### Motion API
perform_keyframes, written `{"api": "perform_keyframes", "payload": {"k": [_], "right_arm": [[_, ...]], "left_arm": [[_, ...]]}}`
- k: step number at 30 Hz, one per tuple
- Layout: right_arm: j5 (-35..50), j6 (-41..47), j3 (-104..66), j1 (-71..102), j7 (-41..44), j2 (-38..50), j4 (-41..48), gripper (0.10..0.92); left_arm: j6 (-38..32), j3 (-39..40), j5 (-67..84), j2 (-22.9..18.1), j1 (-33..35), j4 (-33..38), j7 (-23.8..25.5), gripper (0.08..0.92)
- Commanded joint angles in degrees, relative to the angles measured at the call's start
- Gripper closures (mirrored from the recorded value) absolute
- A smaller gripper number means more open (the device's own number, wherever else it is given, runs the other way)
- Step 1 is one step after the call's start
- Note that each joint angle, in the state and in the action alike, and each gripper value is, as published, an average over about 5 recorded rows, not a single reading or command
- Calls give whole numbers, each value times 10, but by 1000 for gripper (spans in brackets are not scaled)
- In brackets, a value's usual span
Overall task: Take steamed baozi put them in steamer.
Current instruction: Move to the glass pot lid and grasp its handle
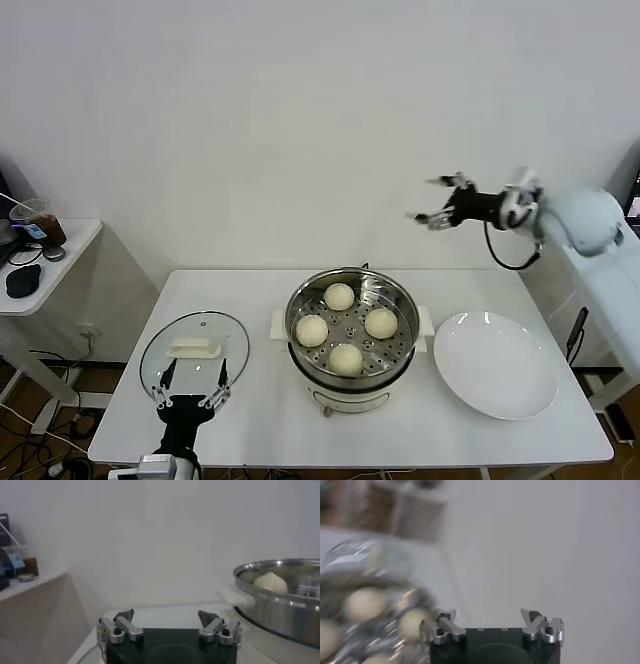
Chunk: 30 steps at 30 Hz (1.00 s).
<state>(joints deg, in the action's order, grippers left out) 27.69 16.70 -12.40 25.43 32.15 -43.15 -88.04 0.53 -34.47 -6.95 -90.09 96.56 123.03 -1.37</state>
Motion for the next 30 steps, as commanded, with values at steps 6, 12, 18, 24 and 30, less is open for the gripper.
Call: {"api": "perform_keyframes", "payload": {"k": [6,12,18,24,30], "right_arm": [[55,-120,-390,475,-275,-226,-92,203],[53,-124,-386,515,-291,-263,-117,203],[43,-124,-372,523,-296,-267,-121,203],[25,-133,-363,530,-293,-273,-116,203],[13,-136,-359,523,-292,-278,-104,203]], "left_arm": [[-96,-32,-201,30,-74,-101,-34,177],[-57,-25,-622,70,-118,-165,-136,177],[-44,32,-840,196,-150,-263,-141,177],[-104,6,-827,248,-188,-340,-74,177],[-44,4,-806,242,-198,-352,-71,177]]}}
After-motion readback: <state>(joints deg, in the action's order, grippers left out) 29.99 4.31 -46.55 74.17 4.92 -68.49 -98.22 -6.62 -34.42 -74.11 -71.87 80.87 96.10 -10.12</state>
